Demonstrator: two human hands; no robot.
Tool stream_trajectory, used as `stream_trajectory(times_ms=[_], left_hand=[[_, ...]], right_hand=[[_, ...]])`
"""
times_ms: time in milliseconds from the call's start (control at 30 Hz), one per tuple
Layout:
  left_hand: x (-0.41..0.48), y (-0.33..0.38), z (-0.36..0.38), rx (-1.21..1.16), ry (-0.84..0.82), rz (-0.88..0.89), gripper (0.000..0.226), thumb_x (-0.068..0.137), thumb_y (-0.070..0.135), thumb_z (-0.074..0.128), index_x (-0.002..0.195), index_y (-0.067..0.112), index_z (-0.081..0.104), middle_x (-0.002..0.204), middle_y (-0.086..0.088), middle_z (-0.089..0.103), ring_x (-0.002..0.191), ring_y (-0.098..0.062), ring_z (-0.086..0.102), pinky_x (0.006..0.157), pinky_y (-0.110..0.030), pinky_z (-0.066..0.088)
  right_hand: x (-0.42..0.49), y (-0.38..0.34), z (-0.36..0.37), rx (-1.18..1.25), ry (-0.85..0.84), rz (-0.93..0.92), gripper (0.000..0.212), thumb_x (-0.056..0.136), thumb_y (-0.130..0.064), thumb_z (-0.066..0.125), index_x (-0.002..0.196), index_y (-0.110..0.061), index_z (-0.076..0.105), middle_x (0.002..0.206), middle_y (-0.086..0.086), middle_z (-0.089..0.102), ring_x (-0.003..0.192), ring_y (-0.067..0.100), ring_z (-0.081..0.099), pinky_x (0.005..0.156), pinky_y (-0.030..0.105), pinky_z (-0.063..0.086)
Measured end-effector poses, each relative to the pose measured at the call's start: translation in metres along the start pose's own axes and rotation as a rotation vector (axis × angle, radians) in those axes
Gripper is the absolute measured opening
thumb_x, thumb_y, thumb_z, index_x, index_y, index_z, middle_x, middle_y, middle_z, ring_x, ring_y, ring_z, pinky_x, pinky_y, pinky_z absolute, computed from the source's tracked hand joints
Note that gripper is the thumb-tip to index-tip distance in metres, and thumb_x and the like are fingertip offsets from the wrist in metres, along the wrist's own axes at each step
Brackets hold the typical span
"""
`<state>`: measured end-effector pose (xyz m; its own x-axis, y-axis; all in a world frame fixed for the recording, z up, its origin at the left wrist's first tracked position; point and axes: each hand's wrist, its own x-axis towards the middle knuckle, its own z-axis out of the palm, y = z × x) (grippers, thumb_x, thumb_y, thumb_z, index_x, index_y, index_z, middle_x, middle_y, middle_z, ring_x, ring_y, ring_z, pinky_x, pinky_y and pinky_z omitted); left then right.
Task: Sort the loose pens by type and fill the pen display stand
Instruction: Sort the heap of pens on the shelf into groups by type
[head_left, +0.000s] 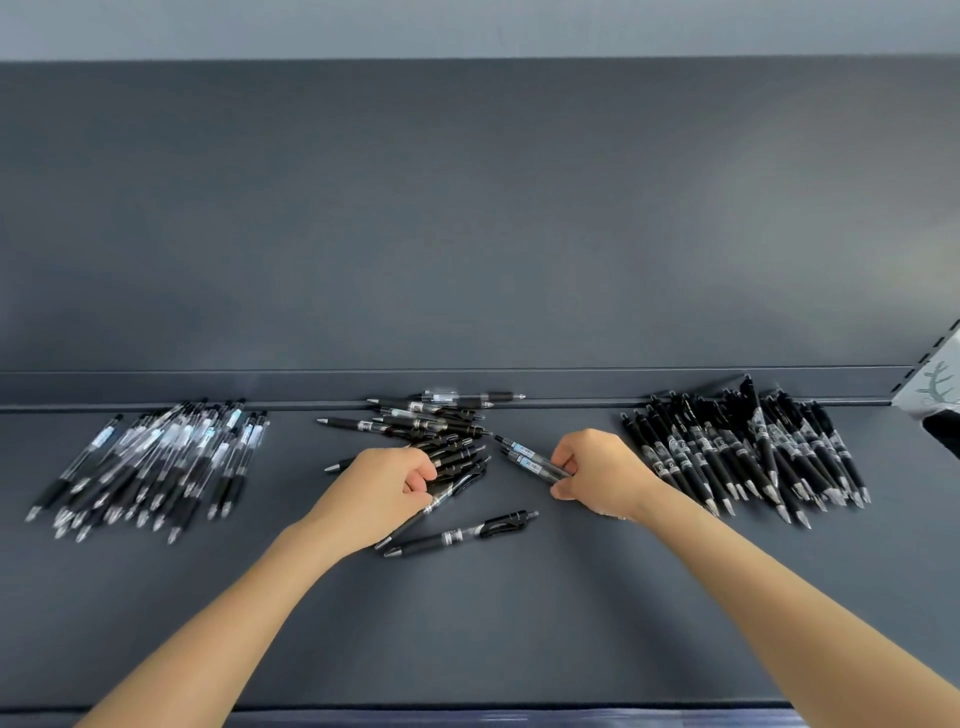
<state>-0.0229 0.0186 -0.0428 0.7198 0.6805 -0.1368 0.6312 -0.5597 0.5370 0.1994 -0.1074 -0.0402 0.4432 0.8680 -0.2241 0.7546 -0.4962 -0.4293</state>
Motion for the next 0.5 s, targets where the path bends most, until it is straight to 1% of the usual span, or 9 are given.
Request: stream_trajectory(times_ms=[67,100,167,267,300,367,400,467,500], left_hand=[[-0.001,0.000,0.000,-0.019,-0.017,-0.009,0.022,0.087,0.014,0.062,0.106,0.024,0.065,0.087,0.017,0.063,0.079,-0.001,0.061,0.072,-0.017,0.051],[-0.001,0.000,0.001,-0.016,-0.025,-0.010,0.023,0.086,0.014,0.063,0.107,0.024,0.065,0.086,0.017,0.063,0.078,-0.001,0.060,0.074,-0.019,0.051],[-0.003,0.000,0.002,-0.009,-0.042,0.003,0.024,0.085,0.015,0.065,0.107,0.024,0.066,0.086,0.016,0.063,0.078,0.000,0.060,0.077,-0.020,0.051],[-0.006,0.001,0.003,-0.049,-0.089,0.022,0.018,0.085,0.018,0.066,0.102,0.026,0.066,0.084,0.014,0.066,0.078,-0.003,0.062,0.073,-0.018,0.050],[-0.006,0.001,0.002,-0.057,-0.084,0.028,0.015,0.086,0.021,0.066,0.100,0.026,0.067,0.084,0.014,0.066,0.078,-0.002,0.062,0.072,-0.017,0.050],[-0.003,-0.002,-0.002,-0.019,0.016,0.051,0.012,0.090,0.021,0.060,0.098,0.026,0.067,0.087,0.016,0.063,0.081,-0.001,0.061,0.075,-0.018,0.050],[0.001,-0.006,-0.004,0.025,0.091,0.069,0.014,0.092,0.020,0.056,0.099,0.025,0.067,0.090,0.016,0.062,0.084,-0.002,0.060,0.078,-0.022,0.051],[0.013,-0.014,-0.009,0.111,0.201,0.096,0.020,0.095,0.018,0.051,0.108,0.021,0.065,0.103,0.011,0.059,0.096,-0.010,0.059,0.087,-0.030,0.049],[0.020,-0.018,-0.011,0.148,0.217,0.099,0.024,0.097,0.020,0.049,0.117,0.018,0.062,0.114,0.008,0.058,0.106,-0.013,0.057,0.092,-0.031,0.047]], right_hand=[[0.001,0.000,0.001,0.003,0.024,0.000,0.020,0.078,-0.017,0.071,0.095,-0.008,0.064,0.095,0.008,0.066,0.087,0.024,0.060,0.073,0.033,0.050],[0.002,0.000,0.002,0.013,0.037,0.000,0.018,0.079,-0.016,0.071,0.094,-0.009,0.064,0.093,0.007,0.065,0.085,0.023,0.059,0.071,0.031,0.048],[0.003,0.002,0.002,0.054,0.064,-0.001,0.014,0.081,-0.015,0.069,0.093,-0.009,0.064,0.089,0.005,0.063,0.080,0.021,0.056,0.069,0.028,0.045],[0.005,0.005,0.002,0.212,0.116,0.033,0.002,0.085,-0.010,0.063,0.085,-0.011,0.064,0.080,0.005,0.064,0.073,0.021,0.054,0.065,0.027,0.044],[0.005,0.006,0.002,0.278,0.121,0.051,0.008,0.085,-0.007,0.061,0.080,-0.013,0.064,0.075,0.004,0.064,0.069,0.020,0.054,0.062,0.026,0.043],[0.004,0.007,0.002,0.399,0.109,0.071,0.013,0.085,-0.004,0.058,0.076,-0.011,0.065,0.066,0.003,0.064,0.064,0.020,0.053,0.062,0.027,0.043],[0.004,0.006,0.002,0.442,0.104,0.074,0.013,0.084,-0.003,0.058,0.076,-0.009,0.065,0.065,0.003,0.064,0.064,0.020,0.054,0.064,0.028,0.044],[0.002,0.003,0.003,0.489,0.097,0.066,0.011,0.084,-0.001,0.058,0.078,-0.007,0.066,0.065,0.004,0.064,0.065,0.020,0.055,0.067,0.030,0.045],[0.001,0.001,0.004,0.499,0.093,0.060,0.011,0.084,-0.001,0.057,0.080,-0.005,0.066,0.065,0.005,0.064,0.065,0.020,0.055,0.067,0.030,0.046]])
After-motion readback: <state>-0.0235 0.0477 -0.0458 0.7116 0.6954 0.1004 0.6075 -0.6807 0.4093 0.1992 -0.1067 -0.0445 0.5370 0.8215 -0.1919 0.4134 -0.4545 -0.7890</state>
